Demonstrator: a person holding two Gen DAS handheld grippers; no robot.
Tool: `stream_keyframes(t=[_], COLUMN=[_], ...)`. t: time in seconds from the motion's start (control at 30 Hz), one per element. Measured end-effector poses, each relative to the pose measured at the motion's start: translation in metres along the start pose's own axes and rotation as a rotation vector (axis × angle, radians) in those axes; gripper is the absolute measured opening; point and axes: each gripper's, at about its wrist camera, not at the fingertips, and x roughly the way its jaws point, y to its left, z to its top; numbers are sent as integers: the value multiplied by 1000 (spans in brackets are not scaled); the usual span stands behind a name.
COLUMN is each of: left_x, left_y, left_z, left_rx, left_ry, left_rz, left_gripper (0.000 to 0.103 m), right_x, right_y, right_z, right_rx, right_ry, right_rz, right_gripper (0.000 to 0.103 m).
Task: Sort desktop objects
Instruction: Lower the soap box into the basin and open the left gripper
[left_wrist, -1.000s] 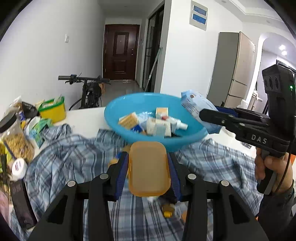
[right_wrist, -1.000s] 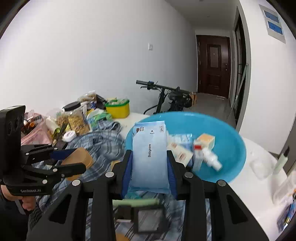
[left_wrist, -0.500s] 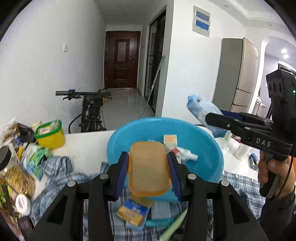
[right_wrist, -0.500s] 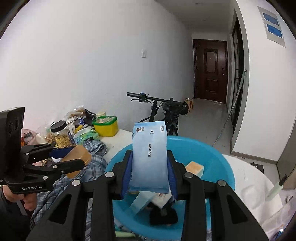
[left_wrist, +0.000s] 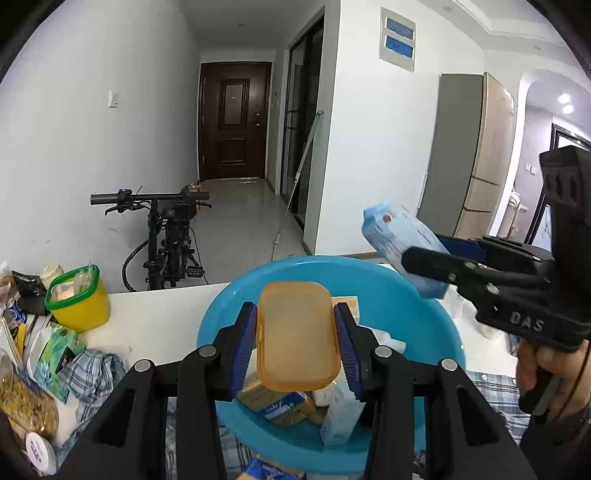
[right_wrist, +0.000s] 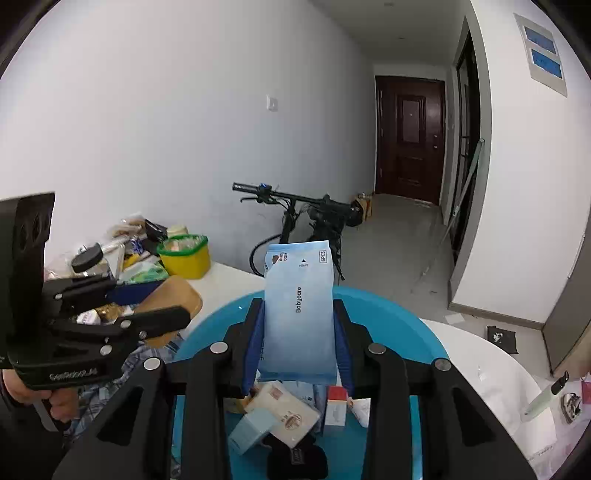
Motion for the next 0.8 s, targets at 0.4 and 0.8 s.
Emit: stream_keyframes(t=[0.4,0.8], left_x=[34,39], left_y=[4,-1], left_z=[-9,-13], left_rx=[-3,16], left_ry=[60,81], left_rz=[7,10], left_gripper=[45,45], right_x=[16,20], right_y=[-9,-8], right_z=[-7,-7], right_rx=[11,12], right_ry=[47,62], right_rz=[-4,1], right_gripper=[34,34])
